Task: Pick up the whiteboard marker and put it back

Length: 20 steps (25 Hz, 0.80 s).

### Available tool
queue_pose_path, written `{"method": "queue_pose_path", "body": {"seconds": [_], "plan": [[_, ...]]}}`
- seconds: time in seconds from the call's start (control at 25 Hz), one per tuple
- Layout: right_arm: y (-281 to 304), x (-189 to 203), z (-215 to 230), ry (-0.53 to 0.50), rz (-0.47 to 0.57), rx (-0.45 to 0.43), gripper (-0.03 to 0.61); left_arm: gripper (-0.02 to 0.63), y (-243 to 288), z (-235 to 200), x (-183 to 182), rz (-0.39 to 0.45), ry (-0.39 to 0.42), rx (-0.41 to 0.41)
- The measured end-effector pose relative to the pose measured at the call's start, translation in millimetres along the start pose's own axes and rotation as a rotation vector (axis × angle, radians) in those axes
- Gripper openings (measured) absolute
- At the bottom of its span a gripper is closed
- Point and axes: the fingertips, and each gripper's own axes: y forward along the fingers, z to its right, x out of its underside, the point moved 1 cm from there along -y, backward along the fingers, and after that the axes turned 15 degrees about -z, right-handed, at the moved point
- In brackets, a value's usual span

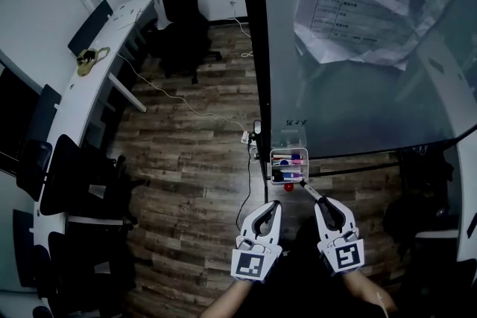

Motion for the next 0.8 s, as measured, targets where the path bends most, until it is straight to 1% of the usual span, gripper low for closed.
{"method": "queue_pose_path", "body": {"seconds": [0.2, 0.44, 0.8], "plan": [[13.8, 4.5, 3.1, 0.002, -0.024, 0.01, 0.077, 0.008, 7.4, -7.3, -0.7, -0.012, 0.005, 0.013], [36.9, 16.2, 10.6, -0.03, -0.054, -0.016, 0.077, 0.008, 26.2, -10.8, -3.9, -0.004, -0.003, 0.007], [60.2, 29.5, 20.9, -0.015, -0.094, -0.041, 0.077, 0.008, 47.7, -15.9, 4.0, -0.052, -0.012, -0.003]]}}
